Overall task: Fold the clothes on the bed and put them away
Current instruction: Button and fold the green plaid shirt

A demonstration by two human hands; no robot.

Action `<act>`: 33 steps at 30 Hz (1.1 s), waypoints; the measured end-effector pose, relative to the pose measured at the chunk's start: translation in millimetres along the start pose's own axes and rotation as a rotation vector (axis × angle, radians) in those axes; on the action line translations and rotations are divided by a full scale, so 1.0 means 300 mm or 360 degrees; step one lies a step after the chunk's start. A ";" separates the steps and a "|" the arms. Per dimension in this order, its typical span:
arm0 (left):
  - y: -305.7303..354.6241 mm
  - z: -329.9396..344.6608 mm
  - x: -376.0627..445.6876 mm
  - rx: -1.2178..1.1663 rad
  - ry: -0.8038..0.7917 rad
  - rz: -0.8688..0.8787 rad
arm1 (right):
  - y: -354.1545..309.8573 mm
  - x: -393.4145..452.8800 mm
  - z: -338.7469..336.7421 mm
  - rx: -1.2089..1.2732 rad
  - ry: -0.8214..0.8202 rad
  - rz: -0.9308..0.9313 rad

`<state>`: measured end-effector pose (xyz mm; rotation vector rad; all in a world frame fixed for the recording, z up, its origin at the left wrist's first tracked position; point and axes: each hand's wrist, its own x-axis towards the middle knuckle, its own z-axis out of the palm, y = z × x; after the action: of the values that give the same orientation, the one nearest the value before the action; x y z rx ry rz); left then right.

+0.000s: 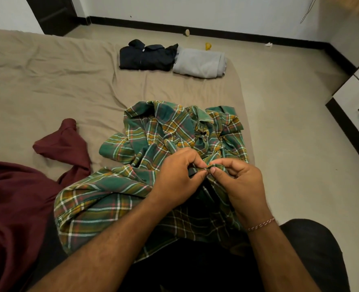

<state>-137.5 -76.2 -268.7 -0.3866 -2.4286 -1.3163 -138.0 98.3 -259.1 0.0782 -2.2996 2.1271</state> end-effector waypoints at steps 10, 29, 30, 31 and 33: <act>0.003 0.025 -0.009 0.0351 0.0097 0.0214 | 0.025 -0.018 0.070 0.0170 0.0363 0.0099; 0.006 0.003 -0.020 0.0308 0.0159 0.0091 | 0.018 -0.012 0.093 -0.0739 0.0476 -0.0593; 0.003 -0.001 -0.019 0.0317 0.0138 0.0096 | 0.016 -0.003 0.088 -0.0691 0.0431 -0.0558; -0.001 -0.005 -0.016 0.0314 0.0089 0.0102 | 0.019 0.002 0.081 -0.0653 0.0384 -0.0513; -0.015 -0.012 -0.007 0.0315 -0.0066 0.0104 | 0.035 -0.001 0.068 -0.0716 0.0307 -0.0523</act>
<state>-136.7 -81.8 -271.2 -0.4398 -2.5288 -1.0394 -137.6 78.8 -271.3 0.2173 -2.3855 1.3740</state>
